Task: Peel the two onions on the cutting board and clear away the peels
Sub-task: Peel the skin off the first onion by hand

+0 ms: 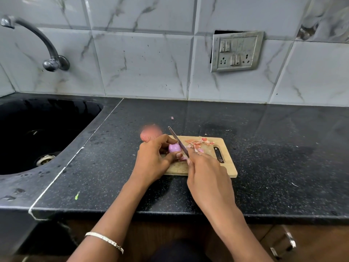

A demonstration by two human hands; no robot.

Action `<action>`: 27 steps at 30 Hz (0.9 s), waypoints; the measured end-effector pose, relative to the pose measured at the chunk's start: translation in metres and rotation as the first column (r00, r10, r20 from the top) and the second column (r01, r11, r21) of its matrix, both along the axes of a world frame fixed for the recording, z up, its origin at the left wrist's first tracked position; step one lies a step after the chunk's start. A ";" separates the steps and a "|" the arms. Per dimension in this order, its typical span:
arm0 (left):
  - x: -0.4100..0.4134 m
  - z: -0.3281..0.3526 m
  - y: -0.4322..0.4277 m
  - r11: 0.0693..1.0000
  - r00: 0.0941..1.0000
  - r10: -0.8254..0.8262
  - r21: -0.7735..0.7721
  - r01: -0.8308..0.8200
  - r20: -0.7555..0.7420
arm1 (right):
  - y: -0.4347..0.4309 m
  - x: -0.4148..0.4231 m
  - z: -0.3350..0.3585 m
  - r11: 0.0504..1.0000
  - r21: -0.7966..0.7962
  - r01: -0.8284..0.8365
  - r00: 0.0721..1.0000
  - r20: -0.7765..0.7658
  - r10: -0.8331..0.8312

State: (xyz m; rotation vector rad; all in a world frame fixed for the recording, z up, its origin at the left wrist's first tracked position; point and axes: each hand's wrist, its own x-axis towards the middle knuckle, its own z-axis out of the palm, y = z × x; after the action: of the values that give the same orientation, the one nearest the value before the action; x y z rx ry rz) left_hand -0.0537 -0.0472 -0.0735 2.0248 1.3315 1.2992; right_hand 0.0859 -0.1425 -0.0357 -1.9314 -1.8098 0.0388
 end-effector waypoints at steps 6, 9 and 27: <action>0.005 0.000 0.001 0.999 0.999 0.047 -0.010 -0.047 -0.001 | -0.013 0.004 0.001 0.999 -0.034 -0.005 1.000 0.002 0.005; 0.004 0.001 0.002 0.999 0.999 0.047 -0.017 -0.047 -0.010 | -0.013 0.006 0.001 1.000 -0.031 0.005 1.000 0.003 -0.005; 0.009 0.001 0.002 0.996 0.997 0.080 -0.025 -0.080 0.002 | 0.021 0.008 -0.002 0.998 -0.042 -0.055 0.998 -0.022 0.054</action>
State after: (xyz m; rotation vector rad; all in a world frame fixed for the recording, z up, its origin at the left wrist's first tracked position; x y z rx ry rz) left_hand -0.0447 -0.0452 -0.0724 1.9700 1.4345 1.3126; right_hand 0.0943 -0.1218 -0.0373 -1.9038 -1.8618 0.1159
